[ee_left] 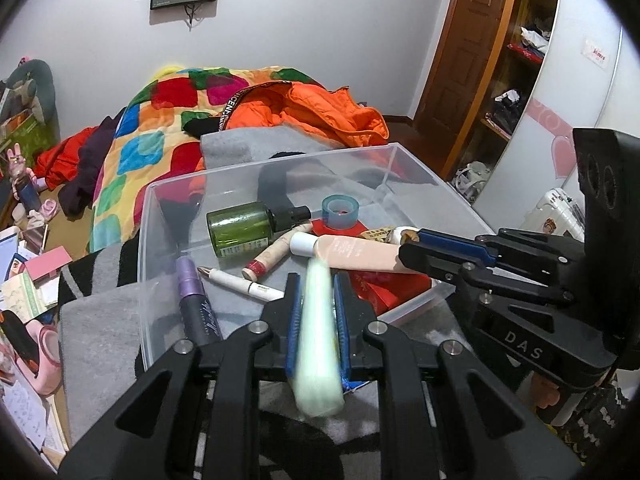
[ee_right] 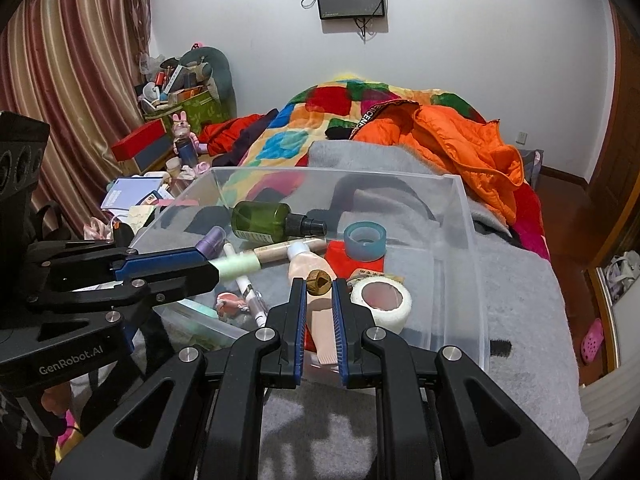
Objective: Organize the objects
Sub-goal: 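Carry green tube over bin with left tool while right carries bead over bin, then release green tube into bin with left tool while right drops bead inside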
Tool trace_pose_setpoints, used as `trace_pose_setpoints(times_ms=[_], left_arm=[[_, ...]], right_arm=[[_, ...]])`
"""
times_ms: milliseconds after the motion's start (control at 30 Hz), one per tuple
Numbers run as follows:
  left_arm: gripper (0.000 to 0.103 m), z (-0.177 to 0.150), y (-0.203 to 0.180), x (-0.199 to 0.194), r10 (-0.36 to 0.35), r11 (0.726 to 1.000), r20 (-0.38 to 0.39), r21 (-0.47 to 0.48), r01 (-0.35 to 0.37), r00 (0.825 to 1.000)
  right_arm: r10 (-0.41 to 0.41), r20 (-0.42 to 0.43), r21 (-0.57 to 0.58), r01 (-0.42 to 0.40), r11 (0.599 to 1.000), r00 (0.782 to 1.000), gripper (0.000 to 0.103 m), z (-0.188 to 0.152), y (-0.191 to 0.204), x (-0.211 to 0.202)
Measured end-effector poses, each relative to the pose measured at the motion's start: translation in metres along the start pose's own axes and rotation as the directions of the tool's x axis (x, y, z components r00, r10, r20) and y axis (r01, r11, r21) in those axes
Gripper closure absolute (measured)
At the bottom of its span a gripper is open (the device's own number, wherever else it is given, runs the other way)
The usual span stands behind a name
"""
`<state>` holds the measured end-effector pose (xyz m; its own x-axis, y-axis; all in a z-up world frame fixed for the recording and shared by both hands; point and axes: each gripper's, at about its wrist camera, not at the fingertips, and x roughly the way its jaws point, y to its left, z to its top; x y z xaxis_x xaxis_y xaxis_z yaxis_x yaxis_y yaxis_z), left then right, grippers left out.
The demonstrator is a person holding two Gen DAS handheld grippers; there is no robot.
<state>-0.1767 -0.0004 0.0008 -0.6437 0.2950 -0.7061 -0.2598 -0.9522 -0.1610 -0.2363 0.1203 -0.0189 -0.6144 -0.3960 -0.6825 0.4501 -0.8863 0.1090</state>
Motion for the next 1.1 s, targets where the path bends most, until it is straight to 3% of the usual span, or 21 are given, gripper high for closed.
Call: trace_pose_setpoints(times_ms=[167, 333, 400, 633, 867, 967, 1100], left_arm=[[0.088, 0.001, -0.001, -0.006, -0.003, 1.000, 0.010, -0.001, 0.003, 1.000], [0.087, 0.000, -0.002, -0.017, 0.005, 1.000, 0.033, -0.008, -0.004, 0.999], [0.079, -0.001, -0.002, -0.023, 0.021, 1.000, 0.046, -0.009, -0.020, 0.999], [0.075, -0.013, -0.004, -0.043, 0.079, 0.997, 0.076, -0.015, -0.078, 0.994], [0.059, -0.032, -0.003, -0.065, 0.114, 0.993, 0.102, -0.027, -0.112, 0.988], [0.052, -0.040, -0.002, -0.067, 0.117, 0.993, 0.101, -0.035, -0.114, 0.988], [0.051, -0.050, -0.002, -0.062, 0.095, 0.995, 0.074, -0.048, -0.092, 0.993]], right_arm=[[-0.006, -0.013, -0.004, 0.006, 1.000, 1.000, 0.085, -0.001, 0.001, 0.002], [0.009, -0.016, 0.006, -0.009, 1.000, 1.000, 0.084, -0.002, 0.000, -0.003], [0.014, -0.016, 0.004, -0.014, 1.000, 1.000, 0.084, -0.003, 0.001, -0.006], [0.013, 0.004, -0.015, -0.013, 1.000, 1.000, 0.071, -0.008, 0.006, -0.021], [0.005, 0.055, -0.039, -0.003, 0.999, 0.998, 0.058, -0.013, 0.015, -0.045], [0.020, 0.068, -0.038, -0.017, 0.999, 0.997, 0.053, -0.017, 0.018, -0.053], [0.017, 0.078, -0.058, -0.013, 0.998, 0.997, 0.051, -0.025, 0.024, -0.062]])
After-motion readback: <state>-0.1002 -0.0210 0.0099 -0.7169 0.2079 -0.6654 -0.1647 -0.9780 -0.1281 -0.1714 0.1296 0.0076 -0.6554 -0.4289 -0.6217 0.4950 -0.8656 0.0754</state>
